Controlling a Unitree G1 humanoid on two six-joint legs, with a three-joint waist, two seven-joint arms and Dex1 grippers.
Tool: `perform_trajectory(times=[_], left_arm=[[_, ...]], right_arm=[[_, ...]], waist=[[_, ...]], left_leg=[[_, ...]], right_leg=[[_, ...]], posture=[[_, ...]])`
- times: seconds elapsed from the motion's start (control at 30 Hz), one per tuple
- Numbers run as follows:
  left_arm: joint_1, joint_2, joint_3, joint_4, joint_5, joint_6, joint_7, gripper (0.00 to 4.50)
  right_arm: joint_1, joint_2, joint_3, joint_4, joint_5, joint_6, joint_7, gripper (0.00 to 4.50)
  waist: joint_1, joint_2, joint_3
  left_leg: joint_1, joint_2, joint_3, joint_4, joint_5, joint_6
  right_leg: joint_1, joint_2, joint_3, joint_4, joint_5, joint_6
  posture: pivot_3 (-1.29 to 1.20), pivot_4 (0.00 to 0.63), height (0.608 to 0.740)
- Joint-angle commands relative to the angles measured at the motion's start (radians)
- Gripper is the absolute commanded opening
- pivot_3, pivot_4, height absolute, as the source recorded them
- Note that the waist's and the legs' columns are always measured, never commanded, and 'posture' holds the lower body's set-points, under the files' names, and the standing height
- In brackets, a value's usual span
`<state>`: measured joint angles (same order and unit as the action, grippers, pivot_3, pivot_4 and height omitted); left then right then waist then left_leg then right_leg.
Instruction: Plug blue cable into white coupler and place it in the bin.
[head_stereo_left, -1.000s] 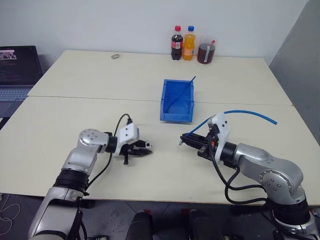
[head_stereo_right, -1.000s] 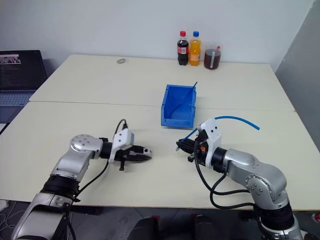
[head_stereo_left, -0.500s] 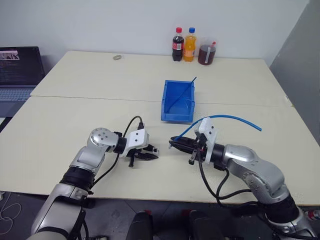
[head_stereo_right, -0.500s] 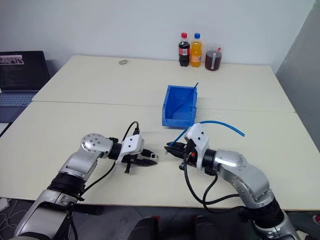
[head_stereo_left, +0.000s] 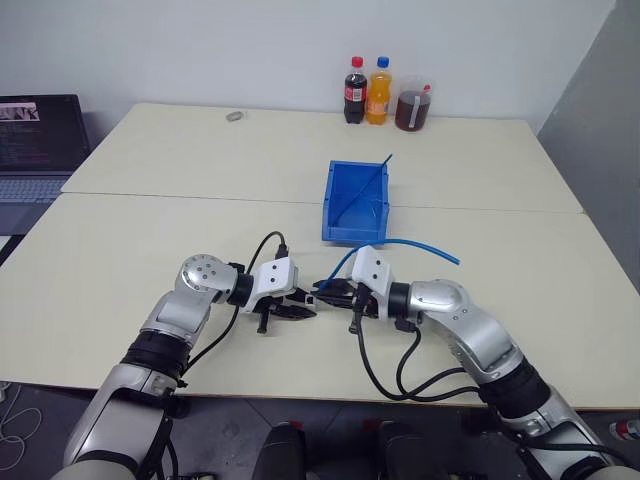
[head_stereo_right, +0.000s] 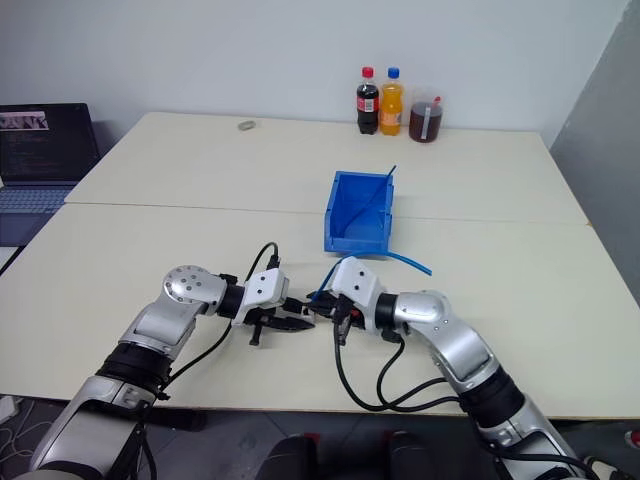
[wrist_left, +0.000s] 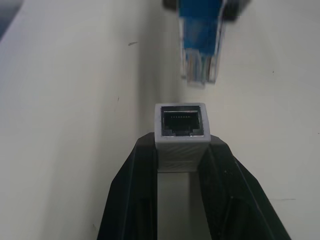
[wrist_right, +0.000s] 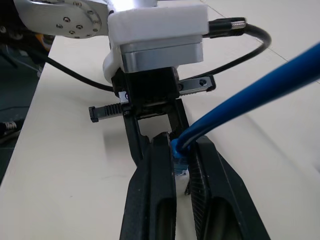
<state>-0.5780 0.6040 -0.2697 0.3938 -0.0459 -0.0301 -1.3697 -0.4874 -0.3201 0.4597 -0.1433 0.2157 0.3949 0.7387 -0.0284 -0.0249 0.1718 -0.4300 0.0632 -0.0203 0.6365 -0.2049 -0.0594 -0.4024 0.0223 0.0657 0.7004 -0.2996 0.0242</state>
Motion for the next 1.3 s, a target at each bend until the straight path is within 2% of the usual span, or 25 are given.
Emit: perform_trajectory(times=[0.03,0.57,0.9,1.3], left_arm=[[0.026,0.007,-0.036,0.017,0.029,0.013,-0.01,0.79],[0.028,0.015,-0.034,0.024,0.031,0.005,-0.014,0.79],[0.026,0.015,-0.039,0.021,0.031,-0.004,-0.021,0.79],[0.03,0.013,-0.038,0.016,0.03,-0.003,-0.019,0.79]], right_arm=[[-0.028,0.026,0.009,0.014,-0.038,-0.039,0.006,0.09],[-0.051,0.017,0.025,0.1,-0.125,-0.107,0.105,0.09],[-0.129,0.049,0.052,0.197,-0.171,-0.149,0.159,0.09],[-0.161,0.025,0.102,0.232,-0.205,-0.121,0.291,0.09]], waist=[[0.0,0.0,0.0],[-0.001,0.001,-0.002],[-0.003,0.001,-0.005],[-0.004,0.001,-0.005]], left_leg=[[0.0,0.0,0.0,0.0,0.0,0.0],[0.0,0.0,0.0,0.0,0.0,0.0],[0.001,0.0,0.001,0.0,0.0,0.0],[0.015,0.001,0.001,-0.004,0.0,0.0]], right_leg=[[0.0,0.0,0.0,0.0,0.0,0.0],[0.0,0.0,0.0,0.0,0.0,0.0],[0.0,0.0,0.001,0.001,0.0,0.0],[0.013,0.001,0.001,-0.001,-0.003,-0.001]], posture=[[0.0,0.15,0.74],[0.0,0.15,0.74],[0.0,0.15,0.74],[0.0,0.15,0.74]])
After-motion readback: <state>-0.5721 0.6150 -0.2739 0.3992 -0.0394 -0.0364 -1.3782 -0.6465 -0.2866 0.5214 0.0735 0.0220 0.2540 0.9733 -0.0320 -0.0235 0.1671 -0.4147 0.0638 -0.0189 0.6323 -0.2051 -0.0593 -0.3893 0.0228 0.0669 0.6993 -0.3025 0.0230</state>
